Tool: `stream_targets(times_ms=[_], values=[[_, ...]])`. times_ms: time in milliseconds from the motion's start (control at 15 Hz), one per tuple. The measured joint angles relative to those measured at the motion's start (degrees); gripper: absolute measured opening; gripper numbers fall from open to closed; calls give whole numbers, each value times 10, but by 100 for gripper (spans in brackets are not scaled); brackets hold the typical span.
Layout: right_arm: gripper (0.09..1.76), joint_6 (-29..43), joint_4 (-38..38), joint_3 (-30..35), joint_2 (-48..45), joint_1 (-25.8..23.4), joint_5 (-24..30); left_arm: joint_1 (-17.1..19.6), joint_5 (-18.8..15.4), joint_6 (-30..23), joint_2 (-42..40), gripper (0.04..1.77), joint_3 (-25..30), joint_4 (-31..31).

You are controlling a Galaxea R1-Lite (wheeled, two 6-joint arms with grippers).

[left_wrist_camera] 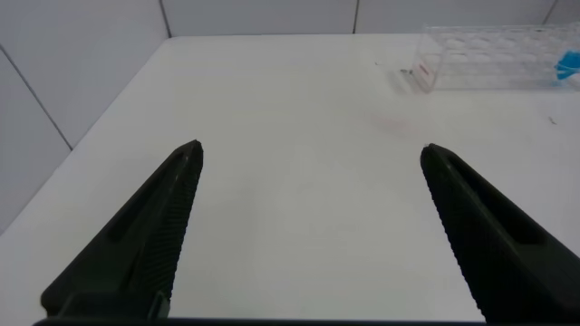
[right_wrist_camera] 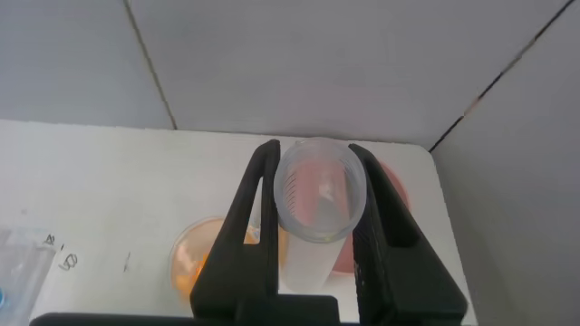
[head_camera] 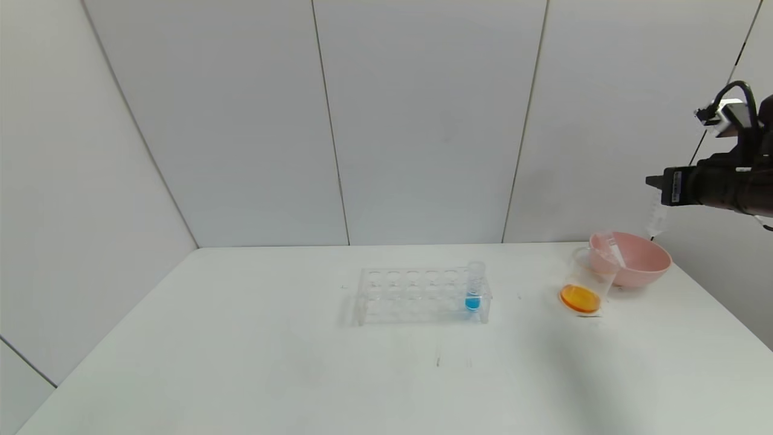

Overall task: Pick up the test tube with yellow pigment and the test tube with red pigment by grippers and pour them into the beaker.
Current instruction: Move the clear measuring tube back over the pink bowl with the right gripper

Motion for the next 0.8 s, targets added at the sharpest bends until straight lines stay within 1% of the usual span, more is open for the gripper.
stream_targets(times_ms=[133,267,333,400,467,600,800], values=[[53,34,-48,14,9,1,-6,0,0,0,0,172,0,0],[53,46,-140,14,30,-3,-9,0,0,0,0,172,0,0],[53,46,-183,13,44,-9,-17,0,0,0,0,172,0,0],[53,46,-206,19,55,-15,-39,0,0,0,0,172,0,0],[53,42,-202,29,64,-22,-55,0,0,0,0,172,0,0],[53,33,-160,51,69,-30,-65,0,0,0,0,172,0,0],[53,36,-157,68,77,-33,-69,0,0,0,0,172,0,0]])
